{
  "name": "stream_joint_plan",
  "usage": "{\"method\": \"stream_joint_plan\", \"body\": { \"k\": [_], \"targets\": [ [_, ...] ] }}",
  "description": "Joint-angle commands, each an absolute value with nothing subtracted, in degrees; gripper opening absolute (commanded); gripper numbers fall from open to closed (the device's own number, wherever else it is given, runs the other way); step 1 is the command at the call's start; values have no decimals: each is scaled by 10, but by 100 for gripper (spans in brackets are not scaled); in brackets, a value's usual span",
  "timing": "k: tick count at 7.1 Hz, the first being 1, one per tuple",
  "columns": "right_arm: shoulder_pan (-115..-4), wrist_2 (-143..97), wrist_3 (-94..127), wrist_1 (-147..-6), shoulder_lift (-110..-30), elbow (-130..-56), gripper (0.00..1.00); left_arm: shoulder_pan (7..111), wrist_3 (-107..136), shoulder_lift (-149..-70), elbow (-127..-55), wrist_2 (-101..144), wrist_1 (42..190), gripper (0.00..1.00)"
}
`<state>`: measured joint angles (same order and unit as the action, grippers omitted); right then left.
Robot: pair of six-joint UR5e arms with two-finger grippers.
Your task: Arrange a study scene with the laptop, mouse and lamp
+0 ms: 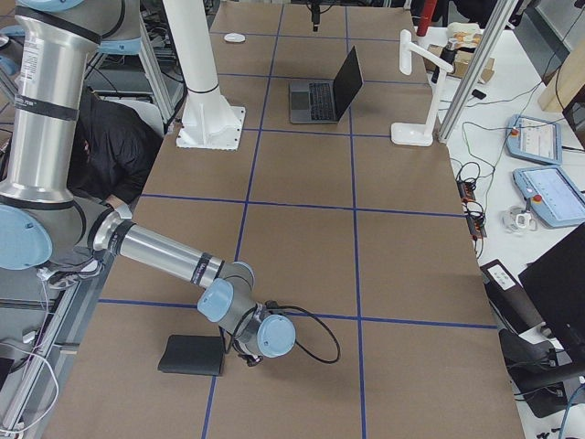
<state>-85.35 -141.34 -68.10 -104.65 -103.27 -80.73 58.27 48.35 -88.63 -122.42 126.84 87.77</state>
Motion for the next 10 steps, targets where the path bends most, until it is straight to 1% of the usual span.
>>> {"method": "stream_joint_plan", "body": {
  "k": [1,10],
  "targets": [
    [-845,-1414,-686,-1046,-1033,-785,100,583,483,-887,-1224,1268,879,100],
    [-821,-1414,-686,-1048,-1033,-753,100,581,484,-892,-1225,1267,884,100]
  ]
}}
